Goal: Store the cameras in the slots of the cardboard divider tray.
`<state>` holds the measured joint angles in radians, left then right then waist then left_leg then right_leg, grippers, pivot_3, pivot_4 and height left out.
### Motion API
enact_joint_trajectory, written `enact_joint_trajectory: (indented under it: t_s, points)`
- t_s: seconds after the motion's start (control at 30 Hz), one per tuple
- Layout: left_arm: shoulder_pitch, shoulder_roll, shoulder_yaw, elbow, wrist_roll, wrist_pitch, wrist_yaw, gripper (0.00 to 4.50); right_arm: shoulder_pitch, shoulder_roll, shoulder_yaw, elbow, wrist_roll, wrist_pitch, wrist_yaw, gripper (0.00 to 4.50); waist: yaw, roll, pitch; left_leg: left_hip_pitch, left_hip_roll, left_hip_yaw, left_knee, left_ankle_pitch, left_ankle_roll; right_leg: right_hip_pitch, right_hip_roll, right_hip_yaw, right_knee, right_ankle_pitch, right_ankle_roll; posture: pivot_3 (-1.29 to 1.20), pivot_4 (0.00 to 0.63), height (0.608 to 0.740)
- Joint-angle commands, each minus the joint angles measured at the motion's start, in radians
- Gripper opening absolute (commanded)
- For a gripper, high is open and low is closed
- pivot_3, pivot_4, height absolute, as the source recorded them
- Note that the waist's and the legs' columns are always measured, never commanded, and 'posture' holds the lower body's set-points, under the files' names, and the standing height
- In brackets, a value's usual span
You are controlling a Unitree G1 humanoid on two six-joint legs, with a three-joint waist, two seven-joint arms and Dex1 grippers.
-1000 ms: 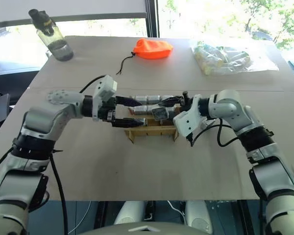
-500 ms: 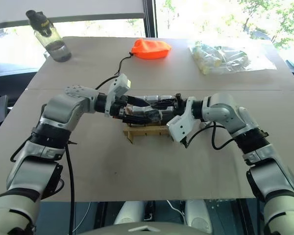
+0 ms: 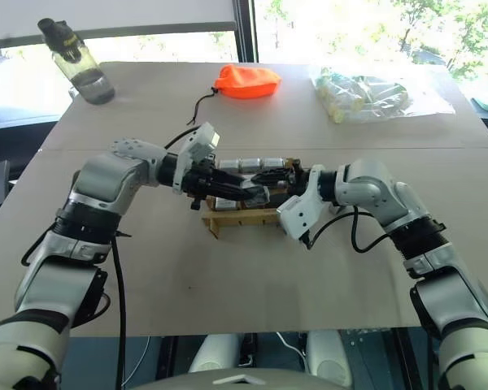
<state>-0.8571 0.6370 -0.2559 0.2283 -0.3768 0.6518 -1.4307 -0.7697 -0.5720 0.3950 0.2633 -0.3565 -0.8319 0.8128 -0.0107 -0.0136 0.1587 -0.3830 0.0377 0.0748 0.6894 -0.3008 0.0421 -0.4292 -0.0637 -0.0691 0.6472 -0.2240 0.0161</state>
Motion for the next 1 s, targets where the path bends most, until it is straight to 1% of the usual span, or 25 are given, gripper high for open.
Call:
enact_joint_trajectory:
  t_s: [0.03,0.17,0.2,0.23,0.27,0.3,0.33,0.43,0.5,0.67,0.8,0.83,0.87,0.93,1.0]
  points:
    - [-0.022,0.019,0.023,-0.013,0.003,-0.006,-0.006,0.72,-0.001,0.002,0.005,-0.024,0.016,-0.013,-0.011,1.84,0.000,0.000,0.000,0.000,0.000,0.000,0.000,0.000,0.000,0.000,0.000,0.000,0.000,0.000,0.000,0.00,0.150,0.726]
    - [-0.029,0.016,0.021,-0.005,0.007,-0.005,-0.010,0.72,0.017,-0.005,0.010,-0.052,0.045,0.037,0.024,1.84,0.000,0.000,0.000,0.000,0.000,0.000,0.000,0.000,0.000,0.000,0.000,0.000,0.000,0.000,0.000,0.00,0.150,0.726]
    - [-0.032,0.015,0.020,-0.002,0.008,-0.005,-0.010,0.73,0.021,-0.007,0.010,-0.060,0.056,0.050,0.033,2.87,0.000,0.000,0.000,0.000,0.000,0.000,0.000,0.000,0.000,0.000,0.000,0.000,0.000,0.000,0.000,0.00,0.150,0.726]
    - [-0.034,0.015,0.020,0.000,0.009,-0.005,-0.011,0.73,0.024,-0.007,0.010,-0.067,0.068,0.055,0.039,3.26,0.000,0.000,0.000,0.000,0.000,0.000,0.000,0.000,0.000,0.000,0.000,0.000,0.000,0.000,0.000,0.00,0.150,0.726]
    - [-0.037,0.013,0.020,0.002,0.009,-0.005,-0.011,0.73,0.027,-0.006,0.006,-0.073,0.079,0.059,0.040,3.79,0.000,0.000,0.000,0.000,0.000,0.000,0.000,0.000,0.000,0.000,0.000,0.000,0.000,0.000,0.000,0.00,0.150,0.726]
    - [-0.039,0.012,0.021,0.004,0.010,-0.007,-0.012,0.73,0.032,-0.006,0.002,-0.080,0.093,0.075,0.046,4.20,0.000,0.000,0.000,0.000,0.000,0.000,0.000,0.000,0.000,0.000,0.000,0.000,0.000,0.000,0.000,0.00,0.150,0.726]
    - [-0.039,0.013,0.021,0.005,0.012,-0.011,-0.014,0.73,0.042,-0.006,-0.003,-0.094,0.119,0.111,0.060,4.38,0.000,0.000,0.000,0.000,0.000,0.000,0.000,0.000,0.000,0.000,0.000,0.000,0.000,0.000,0.000,0.00,0.150,0.726]
    - [-0.040,0.015,0.022,0.002,0.022,-0.027,-0.016,0.73,0.084,-0.009,-0.019,-0.152,0.208,0.226,0.098,4.38,0.001,0.000,0.000,0.000,0.000,0.000,0.000,0.000,0.000,0.000,0.000,0.000,0.000,0.000,0.000,0.00,0.150,0.726]
    - [-0.034,0.019,0.010,-0.011,0.050,-0.063,-0.005,0.73,0.132,-0.019,-0.038,-0.224,0.294,0.324,0.125,4.38,0.002,0.000,0.000,0.000,0.000,-0.001,0.000,0.000,0.000,0.000,0.000,0.000,0.000,0.000,0.000,0.00,0.150,0.726]
    - [-0.009,0.018,0.014,-0.061,0.067,-0.076,0.020,0.73,0.294,-0.073,-0.131,-0.430,0.519,0.640,0.153,4.38,0.012,0.000,0.000,-0.001,0.000,-0.001,0.001,0.000,0.000,0.000,-0.001,-0.001,0.000,0.000,0.000,0.00,0.150,0.726]
    - [0.026,0.032,0.008,-0.088,0.118,-0.147,0.064,0.73,0.435,-0.136,-0.246,-0.588,0.750,0.957,0.140,4.38,0.021,0.000,0.000,0.000,0.000,-0.002,0.001,0.000,0.000,0.001,-0.001,-0.001,0.000,0.000,0.000,0.00,0.150,0.726]
    - [0.040,0.041,0.007,-0.104,0.131,-0.162,0.073,0.73,0.507,-0.154,-0.307,-0.619,0.842,1.022,0.138,4.38,0.021,0.000,0.000,0.000,0.000,-0.001,0.001,0.000,0.000,0.001,-0.001,0.000,0.001,0.000,0.000,0.00,0.150,0.726]
    - [0.050,0.046,0.006,-0.116,0.140,-0.173,0.079,0.73,0.557,-0.165,-0.353,-0.643,0.904,1.070,0.138,4.38,0.024,0.000,0.000,0.000,0.000,-0.001,0.001,0.000,0.000,0.001,-0.001,0.000,0.001,0.000,0.000,0.00,0.150,0.726]
    - [0.070,0.055,0.003,-0.135,0.160,-0.193,0.094,0.73,0.662,-0.165,-0.436,-0.680,0.963,1.112,0.110,4.38,0.028,-0.001,0.000,0.000,0.000,-0.003,0.001,0.000,0.000,0.001,-0.001,0.000,0.001,0.000,0.000,0.00,0.150,0.726]
    - [0.094,0.058,0.004,-0.157,0.169,-0.200,0.111,0.73,0.804,-0.125,-0.507,-0.732,1.023,1.128,0.067,4.38,0.028,-0.001,0.000,0.000,0.000,-0.003,0.001,0.000,0.000,0.001,-0.001,0.000,0.001,0.000,0.000,0.00,0.150,0.726]
